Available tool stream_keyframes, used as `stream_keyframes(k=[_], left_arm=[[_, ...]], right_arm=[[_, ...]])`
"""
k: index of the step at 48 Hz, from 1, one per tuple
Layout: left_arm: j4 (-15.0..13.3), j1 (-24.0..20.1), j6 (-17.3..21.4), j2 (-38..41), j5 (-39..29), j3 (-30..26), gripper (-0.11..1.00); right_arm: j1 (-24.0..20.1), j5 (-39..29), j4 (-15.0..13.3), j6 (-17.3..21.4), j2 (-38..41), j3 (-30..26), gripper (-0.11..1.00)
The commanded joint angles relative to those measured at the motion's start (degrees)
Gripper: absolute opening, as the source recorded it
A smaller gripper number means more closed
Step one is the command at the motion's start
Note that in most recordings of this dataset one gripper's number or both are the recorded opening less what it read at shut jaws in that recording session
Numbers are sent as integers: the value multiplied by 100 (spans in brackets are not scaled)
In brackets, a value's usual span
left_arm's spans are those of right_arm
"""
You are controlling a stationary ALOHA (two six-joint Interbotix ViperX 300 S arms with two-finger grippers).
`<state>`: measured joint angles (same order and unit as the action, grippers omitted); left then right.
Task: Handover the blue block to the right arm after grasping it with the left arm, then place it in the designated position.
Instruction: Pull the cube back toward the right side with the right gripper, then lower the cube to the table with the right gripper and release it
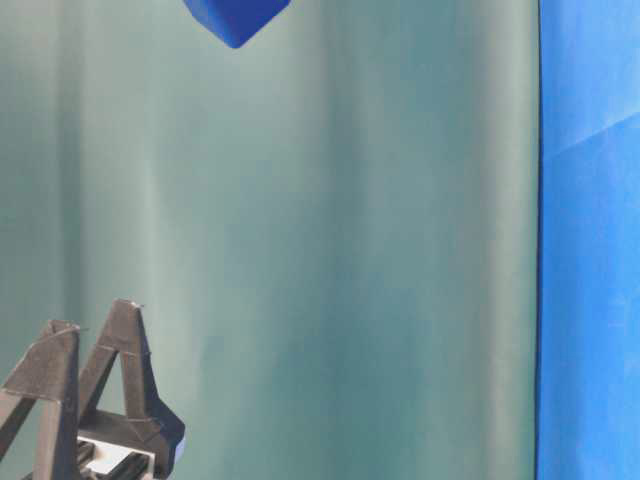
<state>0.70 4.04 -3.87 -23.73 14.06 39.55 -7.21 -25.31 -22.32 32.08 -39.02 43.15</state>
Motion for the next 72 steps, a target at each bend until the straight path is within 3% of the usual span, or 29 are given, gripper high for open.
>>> stream_keyframes(k=[1, 24, 42, 56, 72], left_arm=[[0, 18, 9, -53, 18, -114, 93], [0, 9, 18, -53, 26, -114, 93], [9, 18, 18, -53, 26, -105, 93], [0, 18, -26, -53, -9, -97, 93], [9, 18, 0, -53, -62, -97, 93]], right_arm=[[-9, 18, 9, 9, -18, -79, 47], [-9, 237, 0, 9, 237, 0, 47], [26, 1828, 9, 185, 1661, 316, 47], [149, 2988, 18, 264, 3164, 264, 47], [413, 3937, 185, 264, 4148, 167, 47]])
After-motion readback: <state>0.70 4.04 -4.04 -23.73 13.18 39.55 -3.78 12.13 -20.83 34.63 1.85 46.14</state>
